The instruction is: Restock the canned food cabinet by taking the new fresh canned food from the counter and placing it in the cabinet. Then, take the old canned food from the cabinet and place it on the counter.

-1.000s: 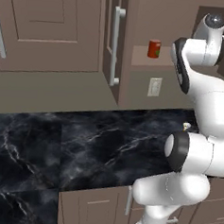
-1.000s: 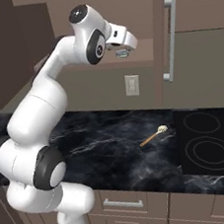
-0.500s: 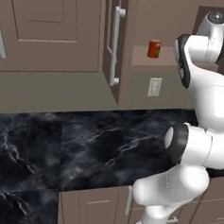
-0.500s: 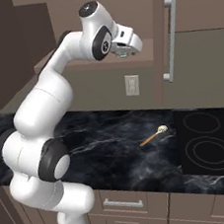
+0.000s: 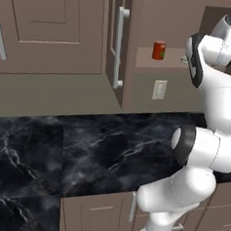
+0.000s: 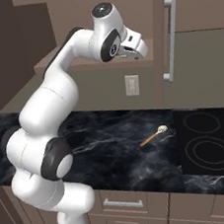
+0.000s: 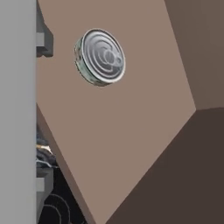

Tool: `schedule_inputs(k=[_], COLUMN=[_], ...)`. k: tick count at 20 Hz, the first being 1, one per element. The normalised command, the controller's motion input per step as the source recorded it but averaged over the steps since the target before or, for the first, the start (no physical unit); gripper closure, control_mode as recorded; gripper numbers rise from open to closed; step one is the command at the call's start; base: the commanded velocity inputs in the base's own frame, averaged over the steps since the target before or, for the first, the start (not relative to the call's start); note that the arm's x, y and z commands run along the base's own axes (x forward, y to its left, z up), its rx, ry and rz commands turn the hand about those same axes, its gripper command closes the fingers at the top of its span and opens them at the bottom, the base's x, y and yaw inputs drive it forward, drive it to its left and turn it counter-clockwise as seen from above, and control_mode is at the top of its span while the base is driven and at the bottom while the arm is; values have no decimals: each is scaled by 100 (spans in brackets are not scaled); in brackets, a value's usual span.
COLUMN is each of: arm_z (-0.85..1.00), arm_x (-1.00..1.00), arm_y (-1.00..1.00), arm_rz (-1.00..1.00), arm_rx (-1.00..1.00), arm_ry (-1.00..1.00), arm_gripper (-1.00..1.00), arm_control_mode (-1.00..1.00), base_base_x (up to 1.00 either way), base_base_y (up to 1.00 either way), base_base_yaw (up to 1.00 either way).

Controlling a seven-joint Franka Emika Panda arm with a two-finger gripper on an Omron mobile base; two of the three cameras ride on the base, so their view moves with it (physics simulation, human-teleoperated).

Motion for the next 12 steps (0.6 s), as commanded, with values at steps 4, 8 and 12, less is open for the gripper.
schedule_inputs(k=[4,8,12], arm_z=[0,-5,0], arm_x=[11,-10,0], arm_y=[8,10,11], arm_rz=[6,16,12], arm_rx=[0,0,0], arm_ry=[0,-1,-2], arm_gripper=[-100,-100,-100], arm_control_mode=[-100,-100,-100], base_base_x=[0,0,0], base_base_y=[0,0,0], base_base_yaw=[0,0,0])
